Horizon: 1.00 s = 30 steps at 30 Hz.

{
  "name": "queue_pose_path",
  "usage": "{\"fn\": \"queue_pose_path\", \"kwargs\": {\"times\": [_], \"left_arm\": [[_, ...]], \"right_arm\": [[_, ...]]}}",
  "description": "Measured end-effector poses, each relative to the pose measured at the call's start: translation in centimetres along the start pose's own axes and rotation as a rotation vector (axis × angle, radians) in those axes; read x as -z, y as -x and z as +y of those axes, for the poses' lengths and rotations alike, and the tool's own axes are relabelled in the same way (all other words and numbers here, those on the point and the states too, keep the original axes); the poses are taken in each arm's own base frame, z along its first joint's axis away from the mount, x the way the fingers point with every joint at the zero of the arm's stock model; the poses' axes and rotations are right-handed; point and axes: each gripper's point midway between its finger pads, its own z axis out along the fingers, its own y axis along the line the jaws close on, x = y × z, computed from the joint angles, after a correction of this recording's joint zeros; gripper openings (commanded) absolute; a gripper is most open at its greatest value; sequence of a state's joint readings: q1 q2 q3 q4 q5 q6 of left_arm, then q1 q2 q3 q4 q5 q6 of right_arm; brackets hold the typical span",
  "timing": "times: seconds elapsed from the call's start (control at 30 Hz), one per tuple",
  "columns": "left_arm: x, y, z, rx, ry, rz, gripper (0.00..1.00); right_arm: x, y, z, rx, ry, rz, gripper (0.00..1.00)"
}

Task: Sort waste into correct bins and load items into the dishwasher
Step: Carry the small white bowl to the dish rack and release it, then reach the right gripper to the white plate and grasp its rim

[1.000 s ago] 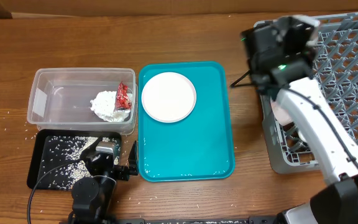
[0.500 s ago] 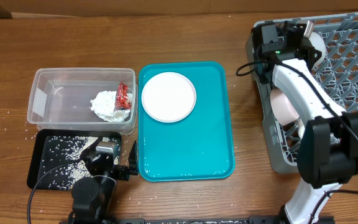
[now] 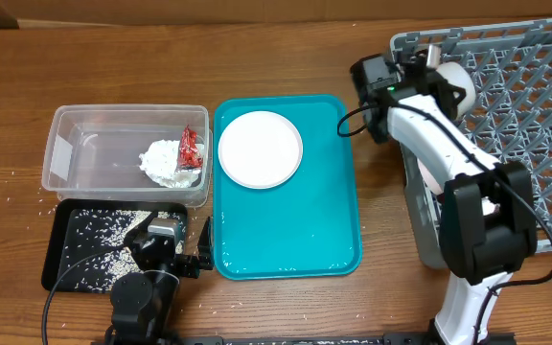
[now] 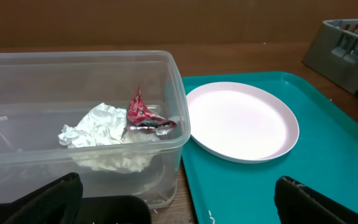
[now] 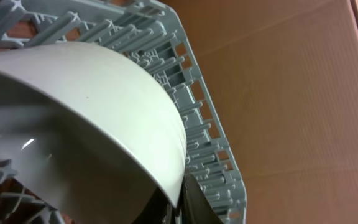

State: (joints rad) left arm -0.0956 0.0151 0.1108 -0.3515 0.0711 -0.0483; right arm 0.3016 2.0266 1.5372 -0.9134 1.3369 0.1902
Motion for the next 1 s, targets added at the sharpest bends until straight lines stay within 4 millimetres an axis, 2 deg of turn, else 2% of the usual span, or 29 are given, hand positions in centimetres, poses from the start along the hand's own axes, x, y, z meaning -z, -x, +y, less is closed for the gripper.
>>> {"fn": "queue_pose_path", "kwargs": {"times": [0.13, 0.2, 0.27, 0.43, 0.63, 0.8, 0.87, 0.93, 0.97, 1.0], "left_arm": [[0.0, 0.0, 0.0, 0.0, 0.0, 0.0, 1.0], [0.0, 0.0, 0.0, 0.0, 0.0, 0.0, 1.0], [0.0, 0.0, 0.0, 0.0, 0.0, 0.0, 1.0], [0.0, 0.0, 0.0, 0.0, 0.0, 0.0, 1.0], [0.0, 0.0, 0.0, 0.0, 0.0, 0.0, 1.0], [0.0, 0.0, 0.0, 0.0, 0.0, 0.0, 1.0], [0.0, 0.0, 0.0, 0.0, 0.0, 0.0, 1.0], [0.0, 0.0, 0.0, 0.0, 0.0, 0.0, 1.0], [0.0, 0.0, 0.0, 0.0, 0.0, 0.0, 1.0], [0.0, 0.0, 0.0, 0.0, 0.0, 0.0, 1.0]], "right_arm": [[0.5, -0.6, 0.6, 0.047, 0.034, 0.01, 0.29], [1.1, -1.0, 1.2, 0.078, 0.058, 0.013, 0.5], [1.5, -1.1, 1.5, 0.095, 0.073, 0.011, 0.54], [3.0, -1.2, 2.2, 0.133, 0.101, -0.009, 0.73], [5.4, -2.0, 3.6, 0.157, 0.17, -0.015, 0.76], [8.4, -2.6, 5.0, 0.154, 0.36, 0.041, 0.73], [11.3, -2.2, 5.4, 0.112, 0.528, 0.064, 0.73], [14.6, -2.0, 6.2, 0.07, 0.727, 0.098, 0.68], [17.9, -1.7, 6.7, 0.037, 0.908, 0.119, 0.68], [20.1, -1.6, 7.3, 0.022, 1.028, 0.134, 0.66]]}}
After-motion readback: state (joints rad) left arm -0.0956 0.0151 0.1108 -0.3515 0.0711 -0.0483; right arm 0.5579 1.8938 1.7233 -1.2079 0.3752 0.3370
